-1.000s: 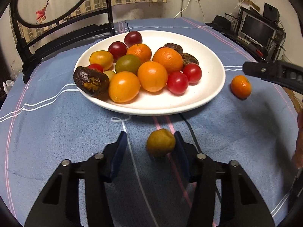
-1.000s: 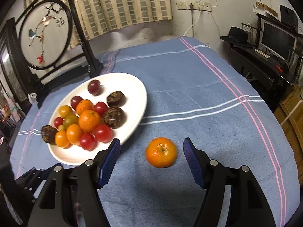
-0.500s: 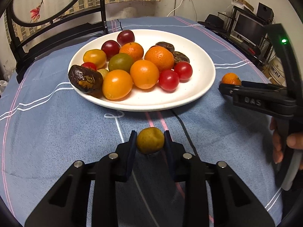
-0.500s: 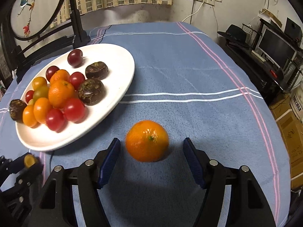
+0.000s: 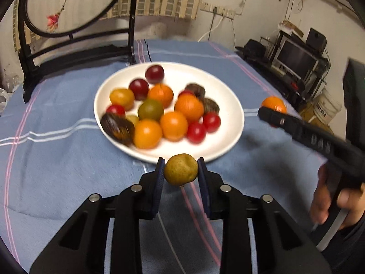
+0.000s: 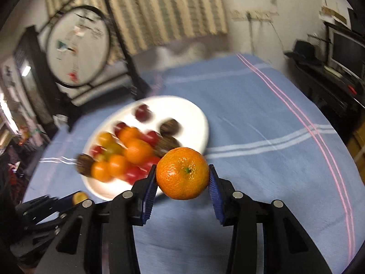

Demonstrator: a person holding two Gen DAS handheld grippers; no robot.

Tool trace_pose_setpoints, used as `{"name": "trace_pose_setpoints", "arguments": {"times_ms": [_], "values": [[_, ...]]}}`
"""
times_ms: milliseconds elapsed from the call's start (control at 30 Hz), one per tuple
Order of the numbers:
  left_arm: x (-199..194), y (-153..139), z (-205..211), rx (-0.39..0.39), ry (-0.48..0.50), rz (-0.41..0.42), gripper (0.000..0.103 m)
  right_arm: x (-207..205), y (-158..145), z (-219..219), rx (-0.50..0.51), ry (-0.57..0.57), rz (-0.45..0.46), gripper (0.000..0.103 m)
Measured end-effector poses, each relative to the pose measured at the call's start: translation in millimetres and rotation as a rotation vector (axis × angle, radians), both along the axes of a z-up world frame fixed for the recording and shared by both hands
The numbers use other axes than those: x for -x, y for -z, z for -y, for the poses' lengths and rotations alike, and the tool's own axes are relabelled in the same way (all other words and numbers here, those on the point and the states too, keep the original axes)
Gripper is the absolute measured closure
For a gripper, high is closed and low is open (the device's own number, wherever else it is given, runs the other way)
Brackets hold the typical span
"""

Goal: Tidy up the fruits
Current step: 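Lower both fruits onto the white plate and open both tools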

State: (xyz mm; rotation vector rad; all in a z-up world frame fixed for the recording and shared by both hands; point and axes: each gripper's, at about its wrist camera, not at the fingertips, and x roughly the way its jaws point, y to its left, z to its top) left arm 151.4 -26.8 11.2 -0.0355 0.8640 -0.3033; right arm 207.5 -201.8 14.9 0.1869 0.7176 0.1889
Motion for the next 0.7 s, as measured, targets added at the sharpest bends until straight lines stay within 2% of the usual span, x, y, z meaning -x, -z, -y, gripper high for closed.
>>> {"name": "trace_pose_setpoints", "arguments": {"times_ms": [200,400,467,500,533,567,633,700], "values": [[-30,-14,-1,-0.052,-0.065,0.054,0.075,-7,6,-29,0.018,-0.072,0.011,0.059],[-68,-11,-2,-0.069,-0.114,0.049,0.075,-24,17,-38,0.013,-0.086,-0.018,0.059],[-81,-10,0,-0.074,-0.126,0.050,0.075,-27,21,-38,0.020,-0.069,-0.002,0.058],[-84,-8,0,-0.073,-0.133,0.046,0.074,-28,22,-38,0.029,-0.069,0.011,0.054],[-89,-6,0,-0.069,-0.148,0.042,0.063,-26,23,-38,0.037,-0.064,0.024,0.039],[-92,-5,-1,-0.064,-0.163,0.043,0.041,-23,21,-36,0.041,-0.055,0.050,0.030],[-90,-5,-1,-0.065,-0.172,0.058,0.022,-22,18,-35,0.047,-0.055,0.072,0.029],[-84,-2,2,-0.073,-0.157,0.060,0.021,-21,15,-33,0.061,-0.058,0.070,0.028]]}}
